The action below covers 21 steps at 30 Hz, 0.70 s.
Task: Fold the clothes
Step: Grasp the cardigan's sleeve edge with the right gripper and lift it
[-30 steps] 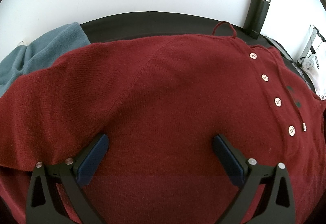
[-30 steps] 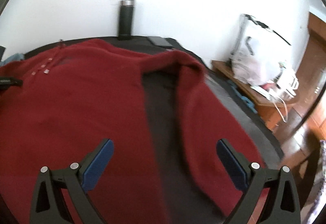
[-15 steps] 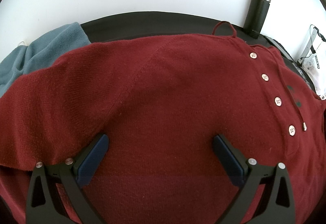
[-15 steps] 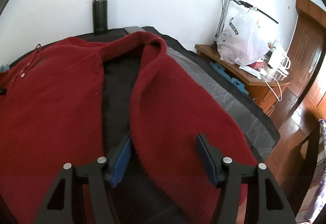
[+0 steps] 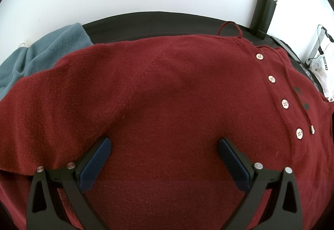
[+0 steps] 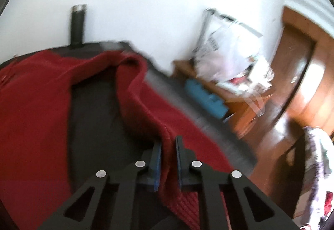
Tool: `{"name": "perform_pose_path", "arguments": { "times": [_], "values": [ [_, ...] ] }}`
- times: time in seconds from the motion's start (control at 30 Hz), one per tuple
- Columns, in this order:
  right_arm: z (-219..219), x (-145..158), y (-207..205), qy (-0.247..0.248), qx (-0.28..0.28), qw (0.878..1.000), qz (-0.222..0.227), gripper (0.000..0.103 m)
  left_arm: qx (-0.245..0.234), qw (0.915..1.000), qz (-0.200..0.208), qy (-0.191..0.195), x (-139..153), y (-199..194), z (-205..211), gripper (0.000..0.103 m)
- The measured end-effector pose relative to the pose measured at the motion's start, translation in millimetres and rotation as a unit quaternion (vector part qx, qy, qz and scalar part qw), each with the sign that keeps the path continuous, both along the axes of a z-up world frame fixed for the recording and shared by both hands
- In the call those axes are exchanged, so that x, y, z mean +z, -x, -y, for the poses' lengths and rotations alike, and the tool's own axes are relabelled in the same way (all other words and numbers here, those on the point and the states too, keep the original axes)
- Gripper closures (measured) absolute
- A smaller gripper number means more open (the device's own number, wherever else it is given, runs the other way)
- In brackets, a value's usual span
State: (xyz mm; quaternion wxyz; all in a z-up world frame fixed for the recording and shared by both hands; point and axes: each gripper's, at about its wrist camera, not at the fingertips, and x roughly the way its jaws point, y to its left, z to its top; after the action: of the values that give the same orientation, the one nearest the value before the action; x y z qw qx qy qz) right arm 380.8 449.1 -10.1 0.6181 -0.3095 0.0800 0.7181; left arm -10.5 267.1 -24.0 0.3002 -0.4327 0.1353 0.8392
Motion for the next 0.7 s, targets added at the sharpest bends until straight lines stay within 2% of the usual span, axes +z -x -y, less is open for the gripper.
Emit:
{"name": "perform_pose_path", "arguments": {
  "times": [0.17,0.33,0.53,0.7],
  "values": [
    [-7.4,38.1,7.5,-0.098,-0.031,0.994,0.028,0.092,0.0,1.0,0.0,0.0,0.0,0.2,0.0,0.0],
    [-6.0,75.5,25.5,-0.195,-0.035,0.979,0.051,0.092,0.002,1.0,-0.001,0.003,-0.5,-0.2,-1.7,0.0],
    [14.6,111.9,83.8,-0.31,0.008,0.948,0.068,0.092,0.003,1.0,-0.002,0.006,-0.8,-2.1,-4.3,0.0],
    [41.2,120.1,157.4,-0.383,0.081,0.915,0.097,0.092,0.004,1.0,-0.003,0.007,-0.8,-2.6,-6.1,0.0]
  ]
}}
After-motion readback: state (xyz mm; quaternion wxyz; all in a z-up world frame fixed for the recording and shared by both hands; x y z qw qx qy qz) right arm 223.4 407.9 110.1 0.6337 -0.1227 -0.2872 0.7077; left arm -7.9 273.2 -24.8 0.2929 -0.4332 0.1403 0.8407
